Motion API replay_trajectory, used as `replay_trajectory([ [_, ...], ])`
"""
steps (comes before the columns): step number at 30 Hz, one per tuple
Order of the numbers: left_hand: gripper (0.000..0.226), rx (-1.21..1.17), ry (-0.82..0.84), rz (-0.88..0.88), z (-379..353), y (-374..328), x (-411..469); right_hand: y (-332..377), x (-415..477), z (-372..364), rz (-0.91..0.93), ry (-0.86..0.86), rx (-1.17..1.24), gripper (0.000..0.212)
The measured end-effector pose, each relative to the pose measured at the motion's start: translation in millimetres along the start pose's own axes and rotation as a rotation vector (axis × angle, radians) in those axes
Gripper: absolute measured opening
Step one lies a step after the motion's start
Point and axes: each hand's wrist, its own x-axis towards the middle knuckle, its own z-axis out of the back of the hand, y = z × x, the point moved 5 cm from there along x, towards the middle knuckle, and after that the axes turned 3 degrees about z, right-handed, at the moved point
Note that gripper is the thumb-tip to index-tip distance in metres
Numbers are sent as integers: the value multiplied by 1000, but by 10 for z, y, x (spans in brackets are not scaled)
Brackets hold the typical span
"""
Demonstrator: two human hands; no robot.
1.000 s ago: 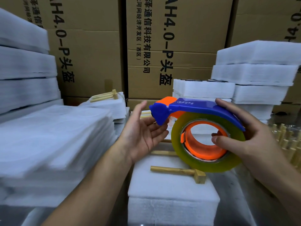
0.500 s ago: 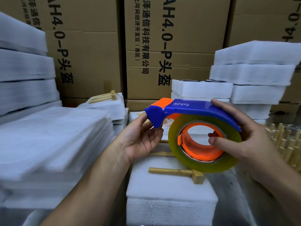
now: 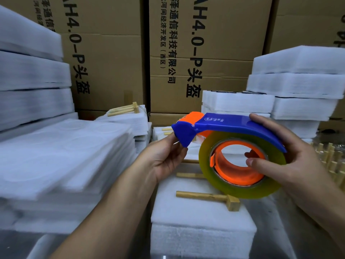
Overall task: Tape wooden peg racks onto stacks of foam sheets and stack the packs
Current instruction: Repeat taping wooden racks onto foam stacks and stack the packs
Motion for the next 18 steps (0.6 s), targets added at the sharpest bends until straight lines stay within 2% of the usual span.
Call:
replay_trajectory([
  [12, 15, 244, -20, -47, 9, -27, -19, 4, -5, -7, -5, 4, -6, 79],
  [15, 22, 368, -51, -145, 15, -105, -31, -9, -8, -6, -11, -2, 2, 81],
  [18, 19, 482, -134, -307, 35, -261, -87, -12, 2, 26, -6, -57, 9, 86],
])
